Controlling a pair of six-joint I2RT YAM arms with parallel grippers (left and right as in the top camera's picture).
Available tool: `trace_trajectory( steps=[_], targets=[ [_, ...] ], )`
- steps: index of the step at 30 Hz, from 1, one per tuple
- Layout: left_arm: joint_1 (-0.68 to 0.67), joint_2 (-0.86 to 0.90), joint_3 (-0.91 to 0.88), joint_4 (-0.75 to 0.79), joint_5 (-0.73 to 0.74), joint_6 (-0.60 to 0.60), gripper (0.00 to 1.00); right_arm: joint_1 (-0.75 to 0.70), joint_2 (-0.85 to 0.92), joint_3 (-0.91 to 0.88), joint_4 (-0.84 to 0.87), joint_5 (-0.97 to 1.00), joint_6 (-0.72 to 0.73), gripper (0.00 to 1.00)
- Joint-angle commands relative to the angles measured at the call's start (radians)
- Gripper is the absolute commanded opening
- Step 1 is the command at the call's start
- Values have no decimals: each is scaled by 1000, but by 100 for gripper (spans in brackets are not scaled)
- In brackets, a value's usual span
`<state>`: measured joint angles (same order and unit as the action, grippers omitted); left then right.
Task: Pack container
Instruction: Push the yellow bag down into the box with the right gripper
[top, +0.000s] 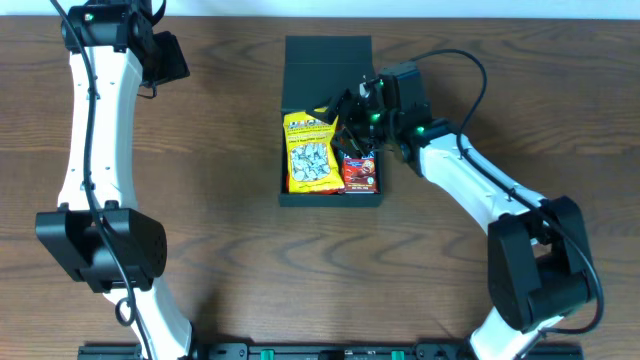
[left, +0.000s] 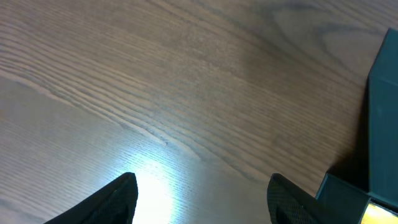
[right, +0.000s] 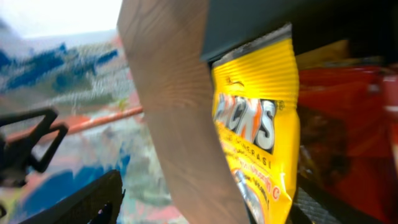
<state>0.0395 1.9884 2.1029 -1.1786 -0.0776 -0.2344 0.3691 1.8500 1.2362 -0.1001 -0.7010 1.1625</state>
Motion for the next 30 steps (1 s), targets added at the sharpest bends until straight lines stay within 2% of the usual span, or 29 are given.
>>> trace_trajectory(
  steps=[1, 5, 11, 15, 17, 18, 19, 20, 24, 30],
  targets=[
    [6, 6, 2, -7, 0, 11, 68, -23, 7, 53, -5, -113, -72, 84],
    [6, 6, 2, -12, 0, 11, 68, -37, 7, 80, -117, -112, -97, 88],
    [6, 6, 2, -15, 0, 11, 68, -90, 7, 83, -318, 76, -250, 84],
    [6, 6, 2, -18, 0, 11, 68, -135, -3, 128, -322, 68, -388, 67],
    [6, 6, 2, -18, 0, 11, 68, -140, -19, 181, -346, 68, -495, 61],
    [6, 6, 2, -18, 0, 11, 68, -137, -26, 210, -368, 69, -550, 52],
    [6, 6, 2, -18, 0, 11, 68, -128, -33, 239, -395, 69, -615, 38],
    [6, 6, 2, -18, 0, 10, 68, -104, -36, 275, -455, 87, -702, 4],
    [6, 6, 2, -18, 0, 10, 68, -34, -22, 274, -575, 151, -838, 1],
    [6, 6, 2, -18, 0, 10, 68, 70, 54, 239, -583, 175, -939, 1]
  ],
)
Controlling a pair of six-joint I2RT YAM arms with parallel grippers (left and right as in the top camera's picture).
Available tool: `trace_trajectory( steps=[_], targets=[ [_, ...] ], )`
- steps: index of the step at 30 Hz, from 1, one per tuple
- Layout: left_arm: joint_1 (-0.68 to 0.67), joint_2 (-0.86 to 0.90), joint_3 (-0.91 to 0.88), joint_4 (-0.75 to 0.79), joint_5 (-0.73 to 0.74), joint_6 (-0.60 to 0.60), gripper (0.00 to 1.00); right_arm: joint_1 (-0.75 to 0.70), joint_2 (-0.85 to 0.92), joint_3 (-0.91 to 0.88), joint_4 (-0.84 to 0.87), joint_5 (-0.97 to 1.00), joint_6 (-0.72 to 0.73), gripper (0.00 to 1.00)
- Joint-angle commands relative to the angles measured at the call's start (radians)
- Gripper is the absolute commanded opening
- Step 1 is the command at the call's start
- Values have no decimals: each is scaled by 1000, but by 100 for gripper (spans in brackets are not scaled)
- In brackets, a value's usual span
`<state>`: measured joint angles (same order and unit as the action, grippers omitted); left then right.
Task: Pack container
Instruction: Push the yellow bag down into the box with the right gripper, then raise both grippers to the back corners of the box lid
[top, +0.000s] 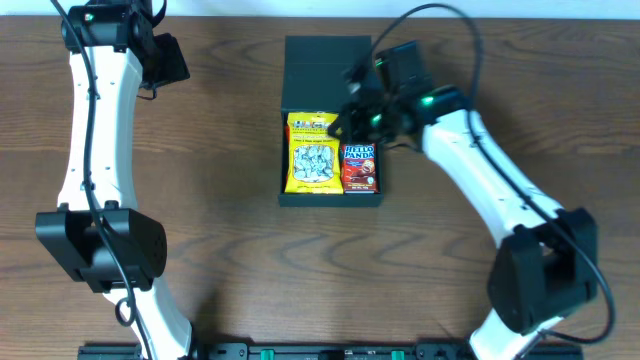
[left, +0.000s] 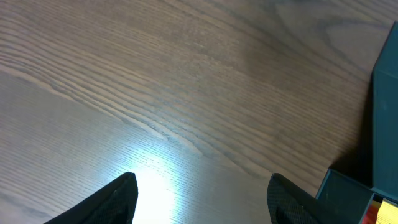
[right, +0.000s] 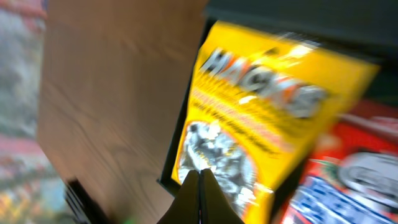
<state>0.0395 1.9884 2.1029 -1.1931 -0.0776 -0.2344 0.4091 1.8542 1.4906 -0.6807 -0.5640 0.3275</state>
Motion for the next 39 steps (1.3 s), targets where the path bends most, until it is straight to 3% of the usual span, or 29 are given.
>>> trace_trajectory(
  steps=[1, 10, 21, 28, 39],
  targets=[
    [6, 6, 2, -3, 0, 10, 68, 39, 72, -15, -3, 46, -104, 1],
    [6, 6, 2, -14, 1, 10, 68, 43, 227, -15, 7, 63, -81, 1],
    [6, 6, 2, -15, 0, 10, 68, 39, 180, 150, -51, 5, -138, 1],
    [6, 6, 2, -14, 0, 10, 68, 28, 177, 217, -93, 272, -146, 1],
    [6, 6, 2, -10, 0, 10, 68, 37, 315, 217, -119, 298, -123, 2]
  ],
)
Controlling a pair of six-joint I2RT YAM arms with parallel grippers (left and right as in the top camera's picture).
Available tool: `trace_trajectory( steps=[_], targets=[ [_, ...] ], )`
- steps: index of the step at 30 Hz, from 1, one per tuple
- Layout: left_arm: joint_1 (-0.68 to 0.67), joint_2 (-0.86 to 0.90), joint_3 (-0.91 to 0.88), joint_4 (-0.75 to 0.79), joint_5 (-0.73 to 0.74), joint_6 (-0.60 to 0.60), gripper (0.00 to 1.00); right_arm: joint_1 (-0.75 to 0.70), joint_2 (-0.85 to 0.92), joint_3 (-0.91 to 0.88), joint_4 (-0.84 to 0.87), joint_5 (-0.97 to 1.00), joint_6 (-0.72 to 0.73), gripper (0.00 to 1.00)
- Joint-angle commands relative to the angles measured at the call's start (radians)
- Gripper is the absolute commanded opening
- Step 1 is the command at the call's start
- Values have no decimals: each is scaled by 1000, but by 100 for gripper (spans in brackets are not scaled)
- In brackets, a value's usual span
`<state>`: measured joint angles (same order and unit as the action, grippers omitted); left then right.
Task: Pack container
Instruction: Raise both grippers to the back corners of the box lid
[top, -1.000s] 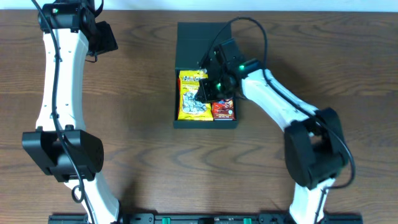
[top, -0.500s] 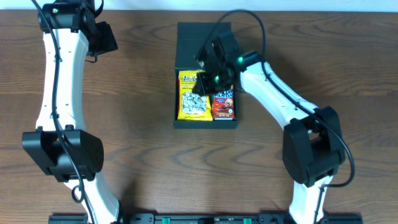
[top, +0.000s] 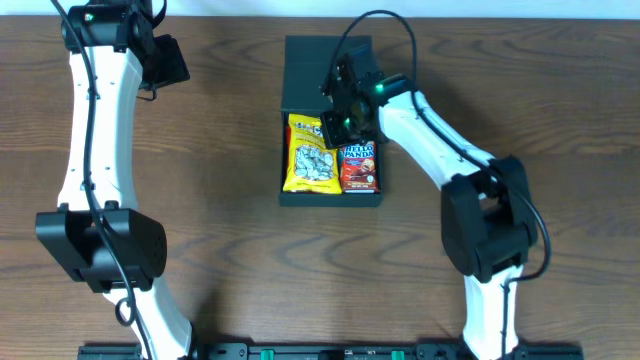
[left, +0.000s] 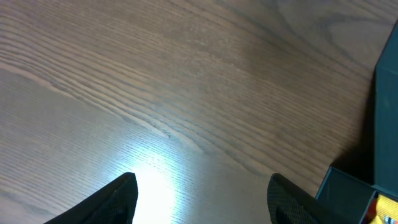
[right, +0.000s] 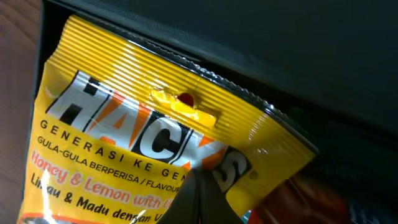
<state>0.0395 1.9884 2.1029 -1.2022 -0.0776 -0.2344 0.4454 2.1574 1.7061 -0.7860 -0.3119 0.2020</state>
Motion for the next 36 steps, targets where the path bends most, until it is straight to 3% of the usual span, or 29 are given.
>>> trace_trajectory(
  steps=[1, 7, 14, 15, 19, 28, 32, 36],
  targets=[
    [6, 6, 2, 0, 1, 10, 68, 1, 10, 9, -16, 46, 3, 1],
    [3, 6, 2, 4, 6, 10, 68, -7, -24, 159, -115, 42, 2, 1],
    [-20, 14, 2, 103, 135, 6, 66, -80, -76, 297, -134, 42, -40, 1],
    [-23, 21, 2, 123, 152, 2, 62, -103, -76, 299, -132, 42, -39, 1],
    [-33, 79, 2, 211, 263, -47, 6, -207, -56, 282, -130, 18, -39, 1],
    [-80, 321, 2, 422, 541, -220, 5, -396, 97, 276, -72, -218, -32, 1],
    [-122, 395, 2, 496, 554, -318, 6, -451, 193, 276, -18, -438, -31, 1],
    [-166, 423, 2, 520, 538, -379, 5, -460, 260, 276, -19, -493, -31, 1]
  ],
)
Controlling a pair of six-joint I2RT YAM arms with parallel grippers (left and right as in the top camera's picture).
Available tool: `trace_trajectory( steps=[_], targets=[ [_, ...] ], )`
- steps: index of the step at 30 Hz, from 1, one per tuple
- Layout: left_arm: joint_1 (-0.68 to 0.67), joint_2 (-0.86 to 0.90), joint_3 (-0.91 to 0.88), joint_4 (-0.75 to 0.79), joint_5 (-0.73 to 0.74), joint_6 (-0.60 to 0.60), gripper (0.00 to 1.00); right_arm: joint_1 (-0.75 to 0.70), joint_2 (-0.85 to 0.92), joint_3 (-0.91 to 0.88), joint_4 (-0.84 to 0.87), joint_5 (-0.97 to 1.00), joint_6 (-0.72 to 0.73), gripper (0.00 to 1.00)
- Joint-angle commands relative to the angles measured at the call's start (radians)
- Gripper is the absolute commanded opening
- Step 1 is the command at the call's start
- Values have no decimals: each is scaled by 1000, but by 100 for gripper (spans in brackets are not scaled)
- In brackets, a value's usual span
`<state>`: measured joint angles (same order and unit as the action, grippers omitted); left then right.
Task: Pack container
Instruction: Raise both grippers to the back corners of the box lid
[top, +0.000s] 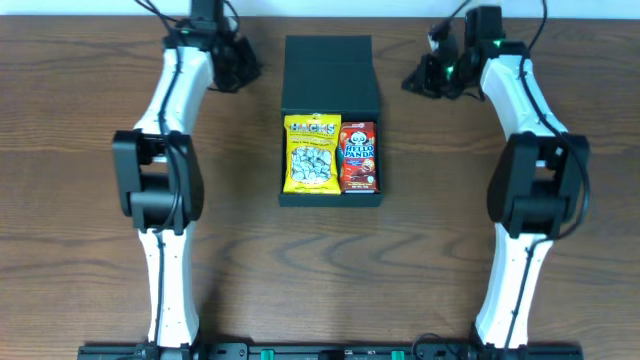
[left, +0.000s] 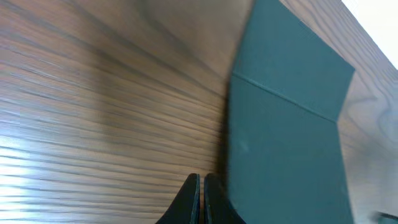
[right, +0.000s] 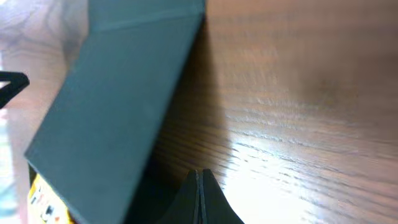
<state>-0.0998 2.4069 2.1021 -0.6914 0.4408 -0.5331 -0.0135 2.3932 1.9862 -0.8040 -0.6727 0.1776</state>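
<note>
A black box lies at the table's middle with its lid folded back flat behind it. Inside lie a yellow Hacks candy bag on the left and a red Hello Panda pack on the right. My left gripper is shut and empty just left of the lid, low over the wood. My right gripper is shut and empty just right of the lid. In the wrist views the left gripper and the right gripper each sit beside a lid edge.
The brown wooden table runs all round the box. Its far edge lies right behind both grippers. A black rail runs along the near edge.
My left gripper has moved from the far left to the lid's left edge and shut. My right gripper has left the yellow bag and now sits shut beside the lid's right edge.
My right gripper was open at the box's right side with the yellow bag crooked. Then it was shut over the bag, then pressing its top end. The bag now lies flat beside the red pack. The left arm stayed far left and open until now.
</note>
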Motion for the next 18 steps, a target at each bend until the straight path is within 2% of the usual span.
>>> trace_trajectory(
  steps=[1, 10, 18],
  targets=[
    [-35, 9, 2, 11, 11, -96, 5, -1, 35, -4, -1, -146, -6, 1],
    [-51, 27, 2, -37, -55, -233, 6, 34, 106, -4, 4, -200, 16, 1],
    [-23, 43, 2, -68, -54, -223, 6, 60, 112, -4, 13, -199, 56, 1]
  ],
)
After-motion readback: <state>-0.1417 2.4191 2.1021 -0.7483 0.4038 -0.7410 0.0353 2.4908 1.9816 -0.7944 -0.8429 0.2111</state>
